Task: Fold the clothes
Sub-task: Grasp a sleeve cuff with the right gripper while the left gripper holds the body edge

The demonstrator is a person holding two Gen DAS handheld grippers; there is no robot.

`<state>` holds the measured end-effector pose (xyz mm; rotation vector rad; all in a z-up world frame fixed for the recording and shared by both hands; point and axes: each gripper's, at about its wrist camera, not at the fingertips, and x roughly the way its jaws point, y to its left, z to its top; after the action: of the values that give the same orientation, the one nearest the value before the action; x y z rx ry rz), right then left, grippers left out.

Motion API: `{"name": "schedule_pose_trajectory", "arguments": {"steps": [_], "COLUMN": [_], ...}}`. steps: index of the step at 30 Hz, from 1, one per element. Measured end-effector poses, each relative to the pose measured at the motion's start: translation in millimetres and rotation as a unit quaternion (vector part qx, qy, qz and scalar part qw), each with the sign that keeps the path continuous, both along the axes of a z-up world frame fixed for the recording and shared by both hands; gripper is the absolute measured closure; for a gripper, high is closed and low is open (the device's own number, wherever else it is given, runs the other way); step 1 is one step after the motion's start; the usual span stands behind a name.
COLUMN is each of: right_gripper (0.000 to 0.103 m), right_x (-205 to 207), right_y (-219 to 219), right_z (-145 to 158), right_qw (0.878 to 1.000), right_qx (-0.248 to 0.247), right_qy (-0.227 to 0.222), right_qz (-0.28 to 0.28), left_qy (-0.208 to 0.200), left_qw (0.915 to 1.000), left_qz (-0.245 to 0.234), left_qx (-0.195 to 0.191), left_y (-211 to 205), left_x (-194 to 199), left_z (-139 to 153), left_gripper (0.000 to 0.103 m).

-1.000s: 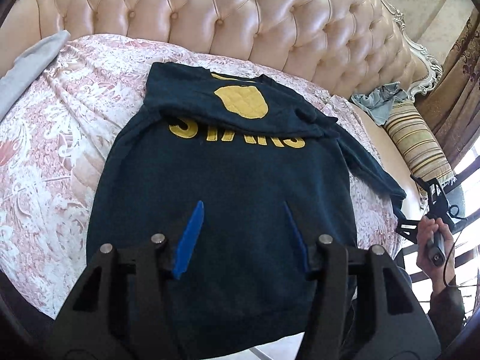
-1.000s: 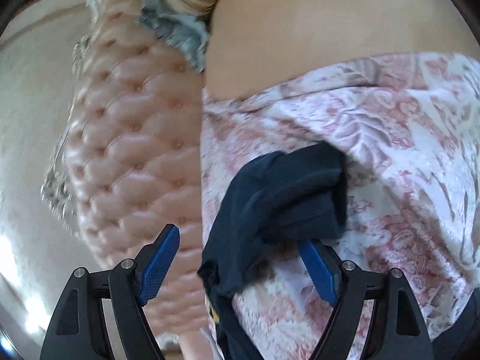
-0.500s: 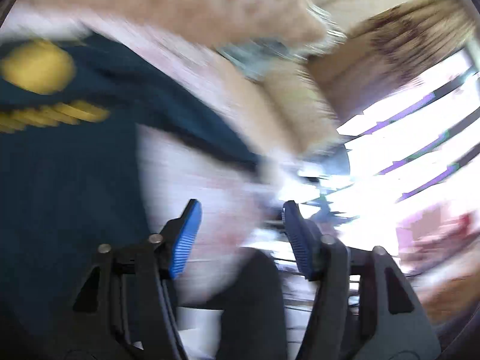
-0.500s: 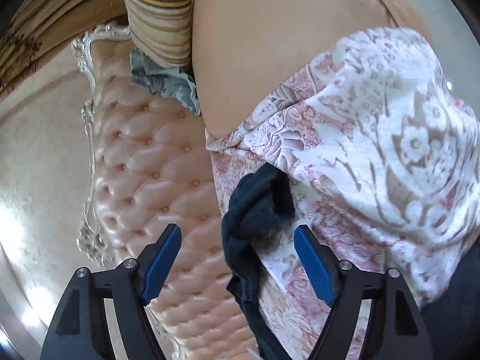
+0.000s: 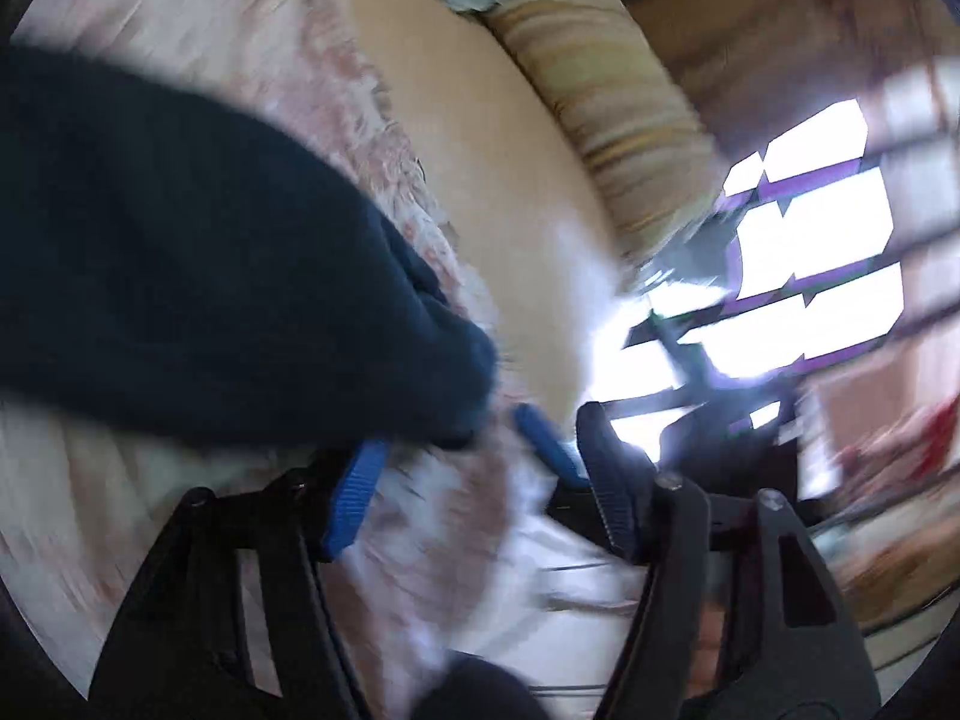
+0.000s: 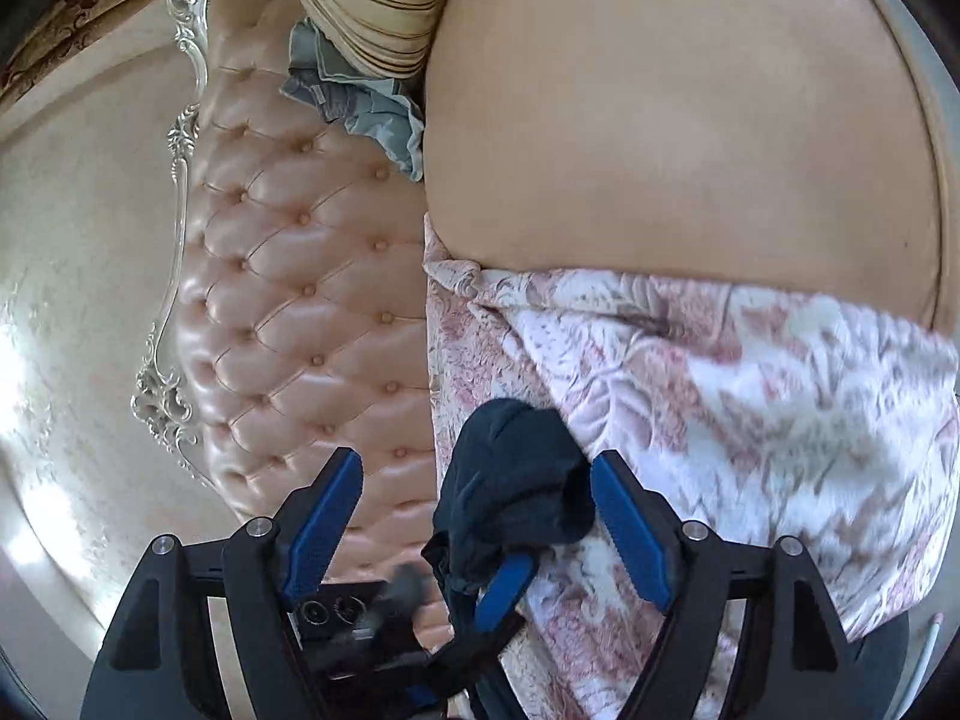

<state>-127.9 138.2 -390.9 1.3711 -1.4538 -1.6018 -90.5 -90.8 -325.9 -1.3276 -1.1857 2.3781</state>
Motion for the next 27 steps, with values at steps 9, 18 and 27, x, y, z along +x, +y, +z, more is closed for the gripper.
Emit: {"name": "schedule_pose_trajectory", "arguments": {"steps": [9,18,27], "right_gripper": [0.023,0.023,0.023], "right_x": [2,4,9], "right_y": [9,-15,-34], "right_z": [9,21,35], "right_qw": [1.000,0.995,0.991], "right_qx": [0.000,-0.060,-0.056], "right_qy": [0.028,0.027,0.039], "right_qz": [0.011,0.081,0.115], "left_qy": [-0.030,0.008,0.018], "left_qw": [0.9980,0.9958,0.9954], "left_qz": [0.000,0.038,0.034], "left_qx": [-0.055,0.083,0.088], "left_y": [12,-24,-38], "left_x": [-17,12,22], "left_z": [-9,7,15], "left_gripper": [0.093,0.093,0.093]}}
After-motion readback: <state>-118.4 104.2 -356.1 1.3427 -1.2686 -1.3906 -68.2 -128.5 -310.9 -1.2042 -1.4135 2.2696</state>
